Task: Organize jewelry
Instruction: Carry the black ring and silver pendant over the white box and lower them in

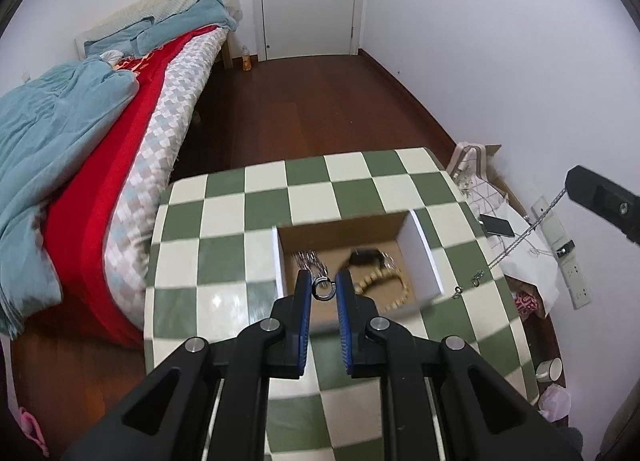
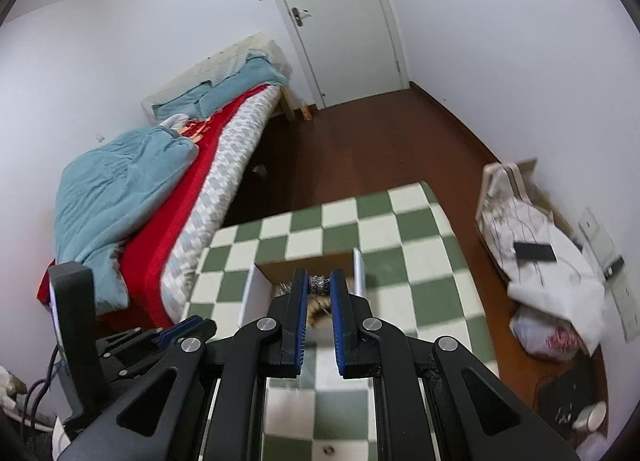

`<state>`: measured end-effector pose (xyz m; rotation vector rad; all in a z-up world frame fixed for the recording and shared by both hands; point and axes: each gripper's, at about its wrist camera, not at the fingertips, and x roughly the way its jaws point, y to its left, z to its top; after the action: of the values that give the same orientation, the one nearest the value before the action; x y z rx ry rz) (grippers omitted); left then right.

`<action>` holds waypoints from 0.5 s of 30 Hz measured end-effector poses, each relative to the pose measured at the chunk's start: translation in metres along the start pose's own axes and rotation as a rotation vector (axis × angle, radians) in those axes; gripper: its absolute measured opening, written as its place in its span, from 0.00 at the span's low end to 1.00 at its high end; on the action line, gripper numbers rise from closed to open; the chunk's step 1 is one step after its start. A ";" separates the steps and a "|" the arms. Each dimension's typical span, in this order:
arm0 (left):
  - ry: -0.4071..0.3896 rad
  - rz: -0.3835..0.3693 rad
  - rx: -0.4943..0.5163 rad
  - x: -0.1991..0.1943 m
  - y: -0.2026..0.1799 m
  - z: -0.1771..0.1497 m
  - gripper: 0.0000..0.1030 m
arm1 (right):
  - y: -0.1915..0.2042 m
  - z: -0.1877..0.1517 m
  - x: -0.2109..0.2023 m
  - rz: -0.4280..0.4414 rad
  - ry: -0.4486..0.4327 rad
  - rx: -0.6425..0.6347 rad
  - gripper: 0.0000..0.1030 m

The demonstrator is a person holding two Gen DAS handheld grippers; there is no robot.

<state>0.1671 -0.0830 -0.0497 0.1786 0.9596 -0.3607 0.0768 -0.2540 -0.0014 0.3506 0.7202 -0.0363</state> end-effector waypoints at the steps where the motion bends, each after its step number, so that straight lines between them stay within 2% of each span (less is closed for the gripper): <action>1: 0.003 0.001 0.000 0.004 0.003 0.007 0.10 | 0.003 0.006 0.005 -0.001 0.002 -0.008 0.11; 8: 0.074 -0.005 0.006 0.042 0.013 0.033 0.10 | 0.020 0.040 0.068 -0.034 0.070 -0.050 0.11; 15: 0.199 -0.059 -0.045 0.090 0.024 0.031 0.10 | 0.020 0.044 0.142 -0.116 0.169 -0.101 0.11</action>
<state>0.2465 -0.0899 -0.1066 0.1477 1.1705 -0.3799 0.2150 -0.2369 -0.0570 0.2166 0.9063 -0.0802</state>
